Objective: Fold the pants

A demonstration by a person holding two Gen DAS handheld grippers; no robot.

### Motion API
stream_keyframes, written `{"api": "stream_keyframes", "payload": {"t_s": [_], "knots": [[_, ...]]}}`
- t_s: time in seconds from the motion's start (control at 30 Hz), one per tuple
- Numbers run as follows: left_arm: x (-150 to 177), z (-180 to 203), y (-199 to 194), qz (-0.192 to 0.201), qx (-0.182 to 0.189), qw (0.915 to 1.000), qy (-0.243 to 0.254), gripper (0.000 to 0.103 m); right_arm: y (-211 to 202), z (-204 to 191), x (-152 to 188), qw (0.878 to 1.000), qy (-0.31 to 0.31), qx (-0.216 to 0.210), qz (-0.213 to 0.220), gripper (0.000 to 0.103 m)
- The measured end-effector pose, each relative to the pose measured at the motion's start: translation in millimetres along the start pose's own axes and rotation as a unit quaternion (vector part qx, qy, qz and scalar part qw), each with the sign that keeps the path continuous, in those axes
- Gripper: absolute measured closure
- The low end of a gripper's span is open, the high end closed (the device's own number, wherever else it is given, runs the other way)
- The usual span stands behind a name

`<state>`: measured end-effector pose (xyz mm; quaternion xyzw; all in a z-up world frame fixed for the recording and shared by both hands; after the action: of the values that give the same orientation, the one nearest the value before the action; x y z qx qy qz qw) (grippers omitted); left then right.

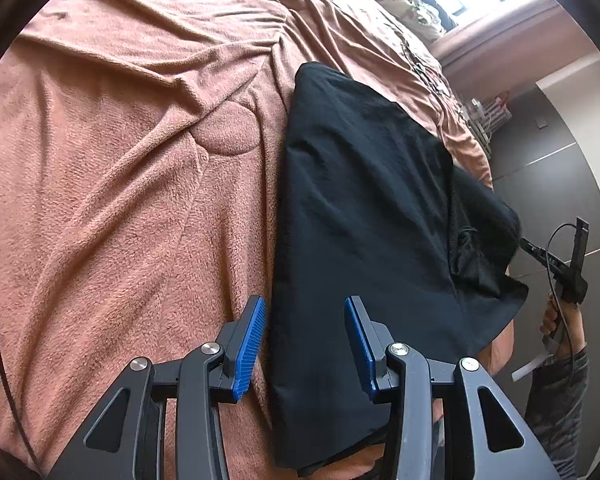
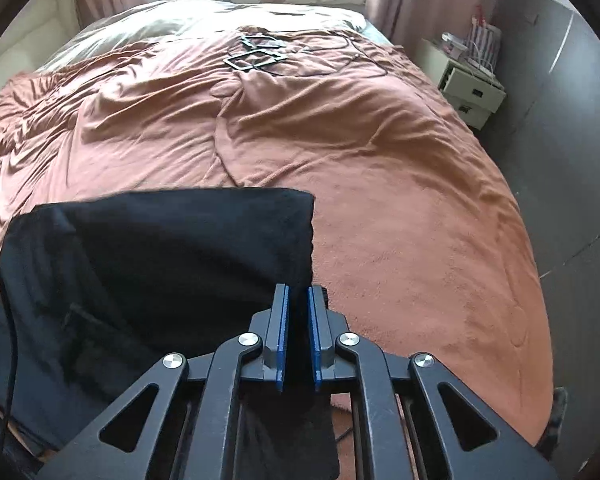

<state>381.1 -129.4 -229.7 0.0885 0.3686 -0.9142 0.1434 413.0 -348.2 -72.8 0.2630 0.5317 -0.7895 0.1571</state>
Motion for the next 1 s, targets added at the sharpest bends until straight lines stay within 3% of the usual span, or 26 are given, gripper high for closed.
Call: {"api": "stream_keyframes", "payload": {"t_s": [0.03,0.1,0.13,0.17,0.33,0.57,0.8,1.0], "knots": [[0.2,0.2,0.0,0.000,0.001,1.0000,0.000,0.059,-2.6,-1.9,-0.6,1.000,-0.003,-0.005,0.003,0.089],[0.4,-0.2,-0.4,0.000,0.002,1.0000,-0.001,0.059,-10.8,-6.6,0.7,1.000,-0.012,-0.016,0.010,0.070],[0.3,-0.5,-0.3,0.000,0.002,1.0000,-0.002,0.059,-16.1,-11.5,1.7,0.999,-0.020,-0.023,0.017,0.052],[1.1,-1.0,-0.9,0.001,0.002,1.0000,-0.002,0.059,-20.4,-15.1,3.1,0.999,-0.028,-0.028,0.022,0.049],[3.5,-1.4,-0.7,0.001,0.002,1.0000,-0.003,0.059,-29.3,-47.7,19.1,0.992,-0.091,-0.079,0.031,0.049],[4.8,-4.5,-0.4,0.002,0.004,0.9999,-0.009,0.059,-21.5,-90.4,38.5,0.973,-0.184,-0.139,0.019,0.049],[6.4,-4.9,-0.5,0.003,0.005,0.9999,-0.011,0.059,0.7,-109.1,36.2,0.960,-0.238,-0.147,0.004,0.049],[7.2,-5.3,1.7,0.000,0.006,0.9999,-0.010,0.059,27.5,-113.2,47.4,0.954,-0.270,-0.129,-0.018,0.049]]}}
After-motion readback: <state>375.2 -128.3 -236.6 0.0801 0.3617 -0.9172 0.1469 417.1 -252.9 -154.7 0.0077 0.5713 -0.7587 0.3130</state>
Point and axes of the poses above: each gripper's, at about its wrist camera, not at the fingertips, and y roughly the way its jaws point, z to its right, x to its underside, the point moved 9 cm from there along y, roughly the way its jaws point, and after that the axes turned 13 degrees about x, right-handed, at the moved point
